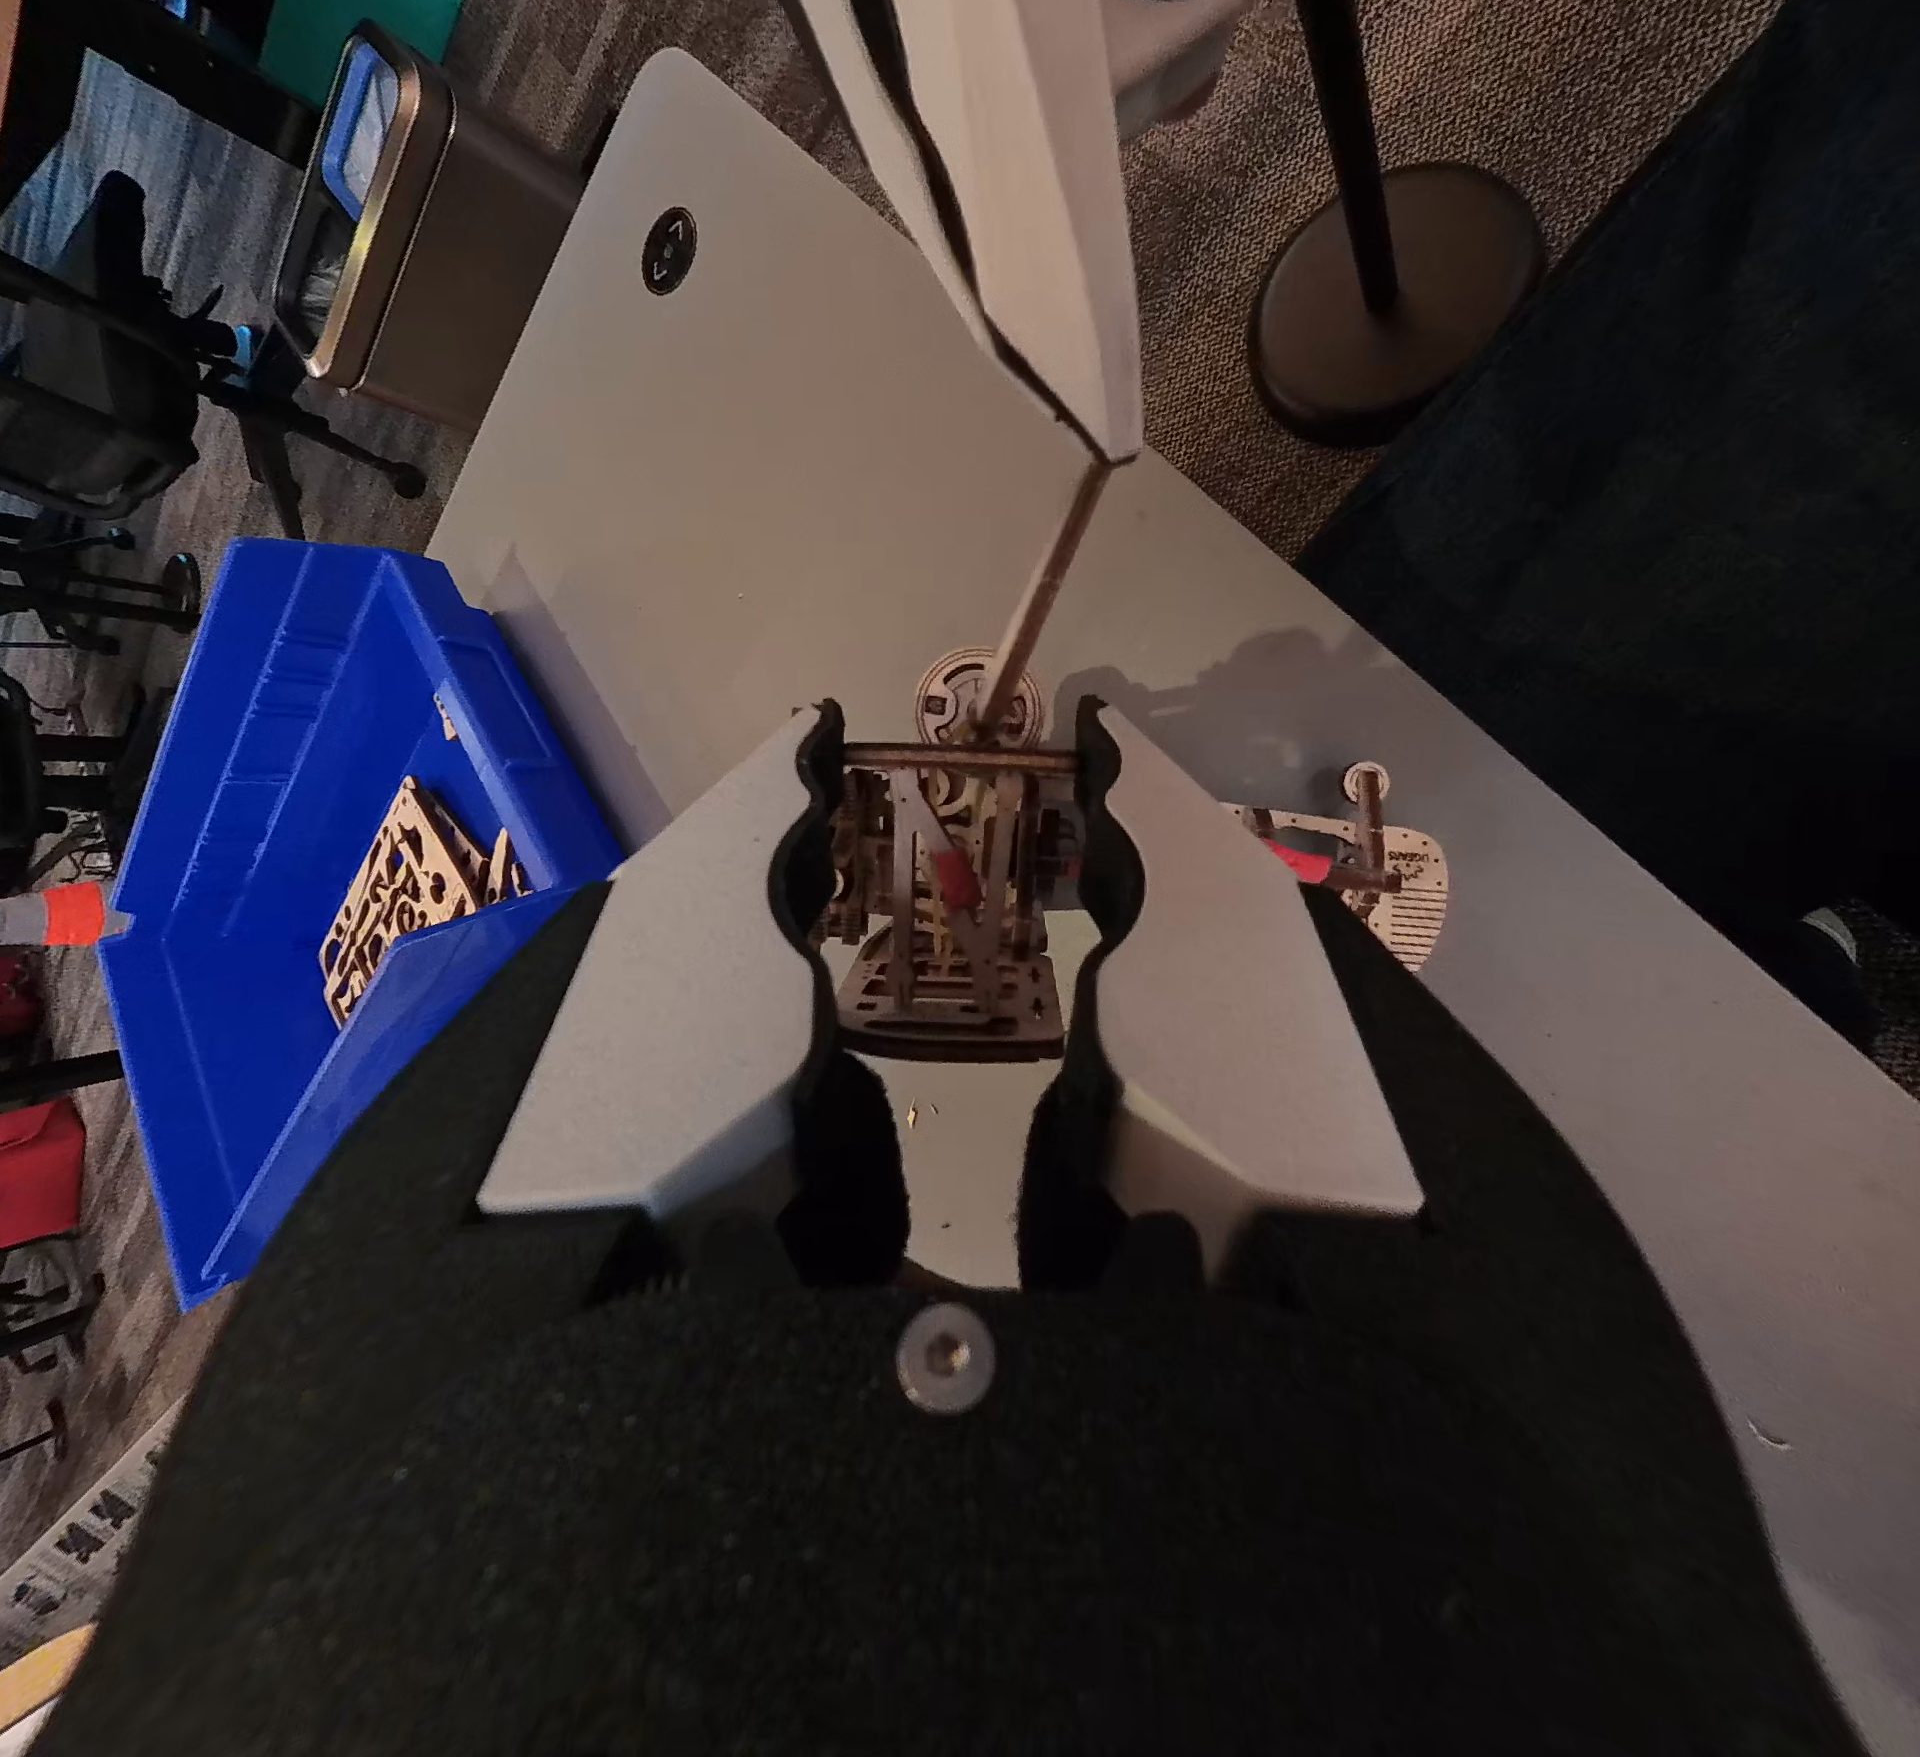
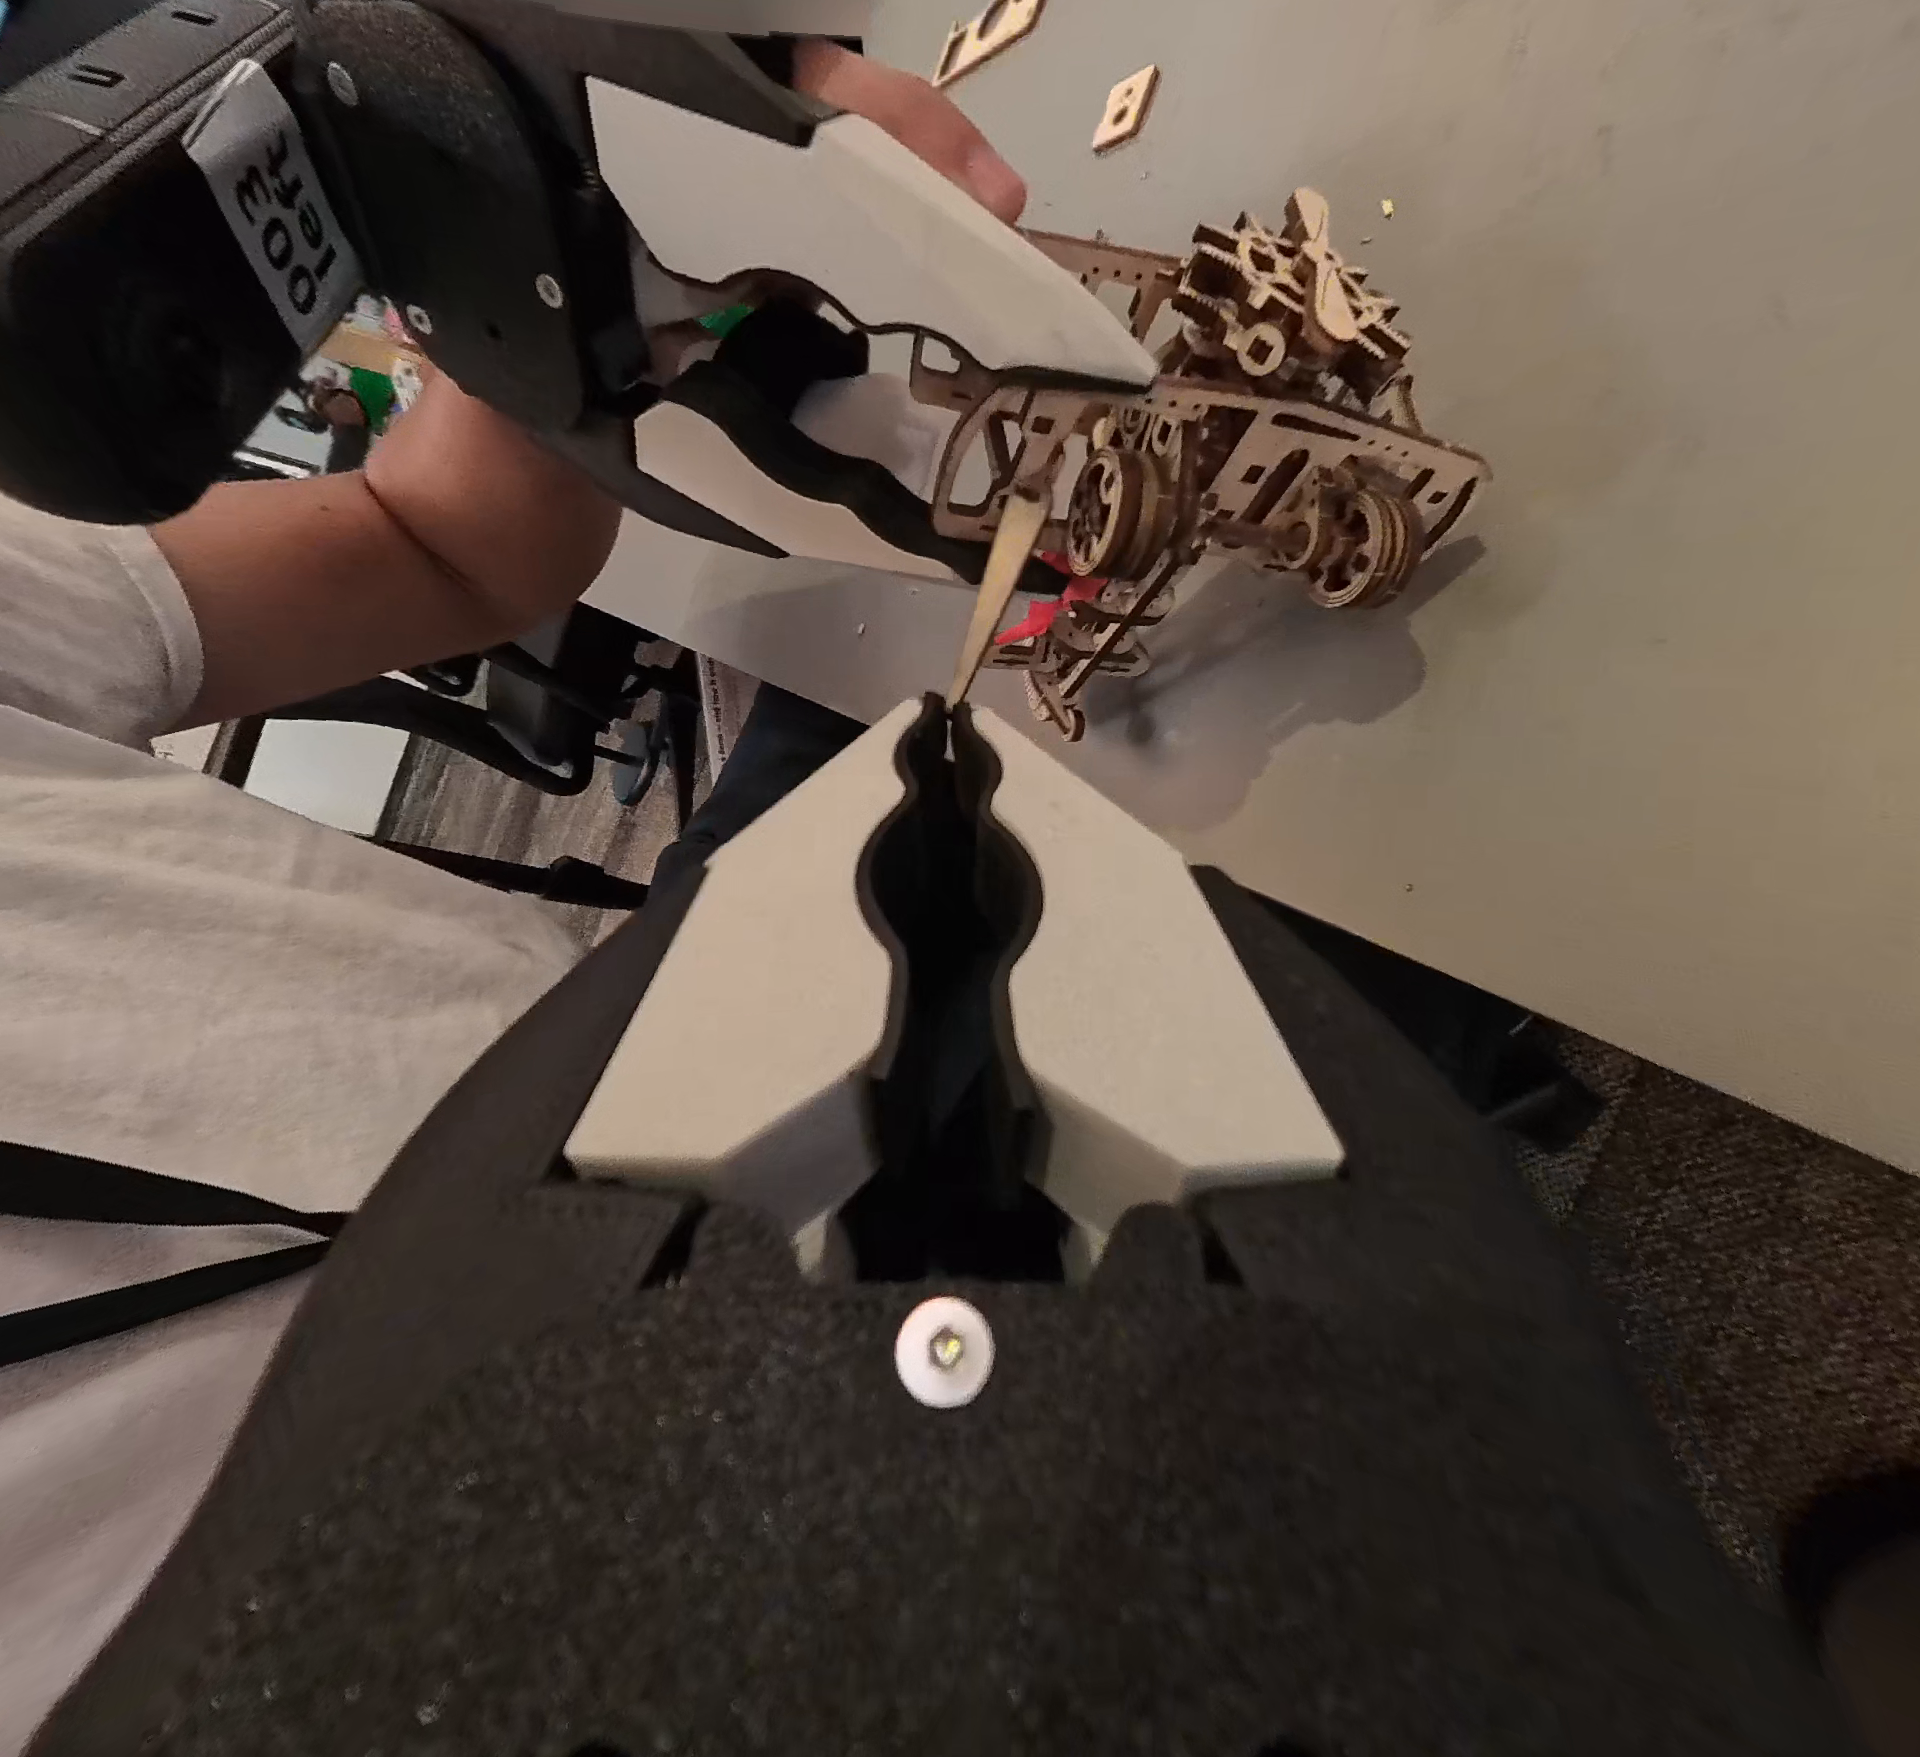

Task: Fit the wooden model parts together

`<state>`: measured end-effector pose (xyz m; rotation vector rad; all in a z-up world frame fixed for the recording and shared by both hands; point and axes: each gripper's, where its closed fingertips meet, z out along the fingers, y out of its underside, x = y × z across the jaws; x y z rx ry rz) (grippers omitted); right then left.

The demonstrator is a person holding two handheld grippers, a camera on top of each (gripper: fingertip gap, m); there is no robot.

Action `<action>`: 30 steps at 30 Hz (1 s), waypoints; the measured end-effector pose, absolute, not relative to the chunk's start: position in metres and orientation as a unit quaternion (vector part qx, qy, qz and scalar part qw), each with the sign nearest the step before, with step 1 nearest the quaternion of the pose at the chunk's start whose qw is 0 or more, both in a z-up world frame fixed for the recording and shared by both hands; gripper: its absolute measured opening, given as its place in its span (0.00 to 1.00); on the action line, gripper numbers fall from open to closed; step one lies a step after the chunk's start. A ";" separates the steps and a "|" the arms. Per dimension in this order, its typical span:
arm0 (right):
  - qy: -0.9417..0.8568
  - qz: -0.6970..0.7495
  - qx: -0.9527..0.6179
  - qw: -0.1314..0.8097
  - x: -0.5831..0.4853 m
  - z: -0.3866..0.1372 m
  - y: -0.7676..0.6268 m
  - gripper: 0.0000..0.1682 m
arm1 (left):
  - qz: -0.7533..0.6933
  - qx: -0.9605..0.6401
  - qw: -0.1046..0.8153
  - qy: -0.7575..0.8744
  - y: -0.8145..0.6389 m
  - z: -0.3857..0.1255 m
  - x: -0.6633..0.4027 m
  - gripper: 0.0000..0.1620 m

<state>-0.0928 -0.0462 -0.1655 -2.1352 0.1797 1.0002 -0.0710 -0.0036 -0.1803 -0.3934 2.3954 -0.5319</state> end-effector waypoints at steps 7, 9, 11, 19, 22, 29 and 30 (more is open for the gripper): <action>0.076 0.421 -0.818 0.385 -0.095 -0.159 -0.046 0.00 | -0.205 -0.149 0.327 0.911 -0.005 -0.180 -0.071 0.26; 0.083 0.448 -0.800 0.391 -0.096 -0.153 -0.046 0.00 | -0.205 -0.147 0.327 0.910 -0.006 -0.181 -0.071 0.26; 0.091 0.460 -0.792 0.390 -0.095 -0.154 -0.045 0.00 | -0.205 -0.147 0.329 0.910 -0.006 -0.181 -0.071 0.26; 0.165 0.575 -0.702 0.388 -0.087 -0.150 -0.043 0.00 | -0.207 -0.150 0.332 0.908 -0.005 -0.181 -0.072 0.26; 0.177 0.561 -0.712 0.385 -0.084 -0.159 -0.045 0.00 | -0.207 -0.152 0.333 0.907 -0.005 -0.181 -0.072 0.26; 0.181 0.487 -0.762 0.388 -0.082 -0.171 -0.046 0.00 | -0.204 -0.148 0.333 0.909 -0.006 -0.181 -0.072 0.26; 0.180 0.477 -0.767 0.390 -0.083 -0.172 -0.046 0.00 | -0.202 -0.147 0.333 0.909 -0.007 -0.181 -0.072 0.26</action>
